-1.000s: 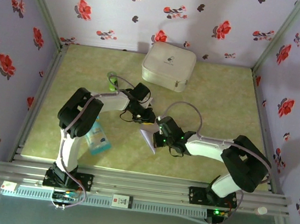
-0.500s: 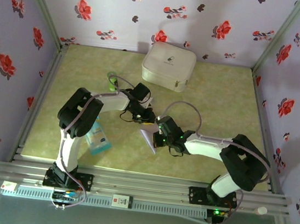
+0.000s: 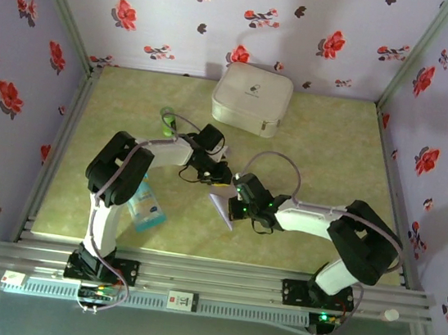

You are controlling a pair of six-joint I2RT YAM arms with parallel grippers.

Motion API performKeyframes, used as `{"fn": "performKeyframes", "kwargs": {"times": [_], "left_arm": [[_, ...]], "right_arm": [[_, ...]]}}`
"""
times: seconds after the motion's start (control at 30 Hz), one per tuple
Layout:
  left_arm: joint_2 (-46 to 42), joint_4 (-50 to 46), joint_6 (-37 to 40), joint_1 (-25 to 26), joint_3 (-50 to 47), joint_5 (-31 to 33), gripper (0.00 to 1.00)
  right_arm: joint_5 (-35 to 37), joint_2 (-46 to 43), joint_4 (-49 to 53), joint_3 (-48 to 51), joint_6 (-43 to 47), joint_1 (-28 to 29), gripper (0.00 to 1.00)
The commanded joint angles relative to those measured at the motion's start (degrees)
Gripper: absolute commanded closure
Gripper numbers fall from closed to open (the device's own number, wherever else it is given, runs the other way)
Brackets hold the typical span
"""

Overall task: Fold a paper plane with a square sheet of paper (pick it up from the middle)
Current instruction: Third fold the triangle at the center of the table.

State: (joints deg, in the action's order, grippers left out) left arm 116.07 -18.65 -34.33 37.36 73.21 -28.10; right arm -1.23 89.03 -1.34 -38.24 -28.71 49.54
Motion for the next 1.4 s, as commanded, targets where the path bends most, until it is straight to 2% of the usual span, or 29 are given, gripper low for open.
{"fn": "performKeyframes", "kwargs": {"times": [0.0, 1.37], "left_arm": [[-0.8, -1.2, -0.7, 0.5, -1.2, 1.3, 0.80], [-1.0, -0.3, -1.3, 0.4, -1.8, 1.2, 0.80]], "right_arm": [[1.3, 1.0, 1.3, -1.6, -1.1, -0.4, 1.00], [1.5, -0.6, -1.3, 0.8, -2.7, -0.5, 1.00]]}}
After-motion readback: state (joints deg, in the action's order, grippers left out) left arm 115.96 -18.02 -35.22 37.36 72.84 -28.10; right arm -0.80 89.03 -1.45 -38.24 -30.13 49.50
